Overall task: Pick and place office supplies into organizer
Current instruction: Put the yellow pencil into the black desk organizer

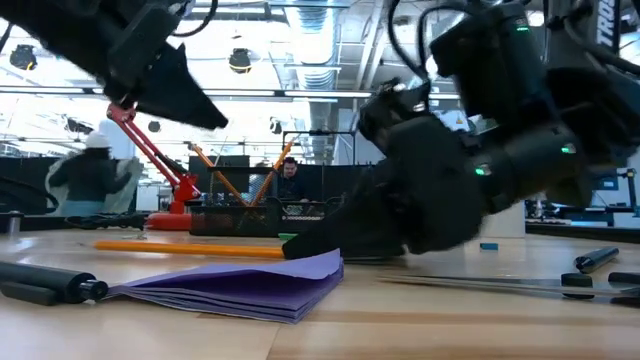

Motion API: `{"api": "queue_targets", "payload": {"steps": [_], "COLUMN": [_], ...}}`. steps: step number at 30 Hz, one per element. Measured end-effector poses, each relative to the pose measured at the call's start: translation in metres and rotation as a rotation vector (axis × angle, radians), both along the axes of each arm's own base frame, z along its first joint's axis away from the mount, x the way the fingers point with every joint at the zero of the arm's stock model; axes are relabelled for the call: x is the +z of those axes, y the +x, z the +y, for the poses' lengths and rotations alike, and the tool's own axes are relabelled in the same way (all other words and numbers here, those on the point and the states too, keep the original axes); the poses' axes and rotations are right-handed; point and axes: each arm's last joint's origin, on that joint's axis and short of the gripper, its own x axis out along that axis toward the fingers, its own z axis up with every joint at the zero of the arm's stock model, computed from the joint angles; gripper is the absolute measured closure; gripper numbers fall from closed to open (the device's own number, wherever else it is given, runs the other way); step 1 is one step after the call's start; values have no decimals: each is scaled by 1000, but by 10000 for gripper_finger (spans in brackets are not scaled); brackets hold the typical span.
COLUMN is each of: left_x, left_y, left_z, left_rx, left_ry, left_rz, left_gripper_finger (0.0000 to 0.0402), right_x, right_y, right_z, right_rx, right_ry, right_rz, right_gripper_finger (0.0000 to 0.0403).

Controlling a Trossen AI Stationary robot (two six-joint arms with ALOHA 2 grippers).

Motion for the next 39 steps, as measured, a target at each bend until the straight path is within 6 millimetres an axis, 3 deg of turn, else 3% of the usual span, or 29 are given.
{"api": "queue_targets", "payload": {"steps": [9,23,39], "left_x": [48,91,113], "left_y": [-1,-28,-51], "left_z": [2,20,36], "left_rx": [28,31,10], "left_ry": [6,50,73], "left_rz": [-60,-132,-134], "left_gripper_finger": [242,242,242], "right_x": [2,21,55], "right_y": [2,14,19], "right_z": [-3,-24,-46], "right_rx": [-48,-180,-372], "right_ry": [-17,-21,-77], "right_rz": [-34,-232,-530], "right_gripper_finger": [400,401,401]}}
